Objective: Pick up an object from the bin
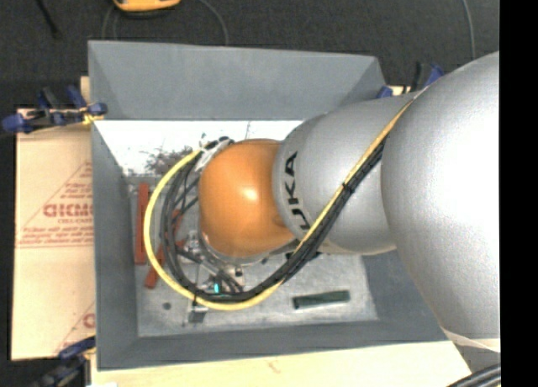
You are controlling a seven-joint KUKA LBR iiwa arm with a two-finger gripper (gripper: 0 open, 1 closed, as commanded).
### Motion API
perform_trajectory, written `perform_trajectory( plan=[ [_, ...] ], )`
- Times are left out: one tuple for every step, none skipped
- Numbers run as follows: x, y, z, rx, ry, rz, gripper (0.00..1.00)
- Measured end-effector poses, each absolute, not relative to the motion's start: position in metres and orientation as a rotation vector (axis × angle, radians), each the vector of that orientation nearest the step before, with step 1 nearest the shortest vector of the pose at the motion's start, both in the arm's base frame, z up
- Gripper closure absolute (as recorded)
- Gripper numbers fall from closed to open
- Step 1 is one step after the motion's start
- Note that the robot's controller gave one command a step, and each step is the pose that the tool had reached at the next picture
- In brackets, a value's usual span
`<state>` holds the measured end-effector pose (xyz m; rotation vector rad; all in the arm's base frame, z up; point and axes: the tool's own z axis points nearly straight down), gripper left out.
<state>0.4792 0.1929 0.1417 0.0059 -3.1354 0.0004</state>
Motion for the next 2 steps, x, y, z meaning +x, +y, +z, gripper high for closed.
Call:
perform_trajectory(
  plan=[
    [0.482, 0.192, 0.145, 0.0, -3.143, -0.002, 0.0],
    [0.544, 0.142, 0.103, 0.129, -3.146, -0.002, 0.0]
  ],
)
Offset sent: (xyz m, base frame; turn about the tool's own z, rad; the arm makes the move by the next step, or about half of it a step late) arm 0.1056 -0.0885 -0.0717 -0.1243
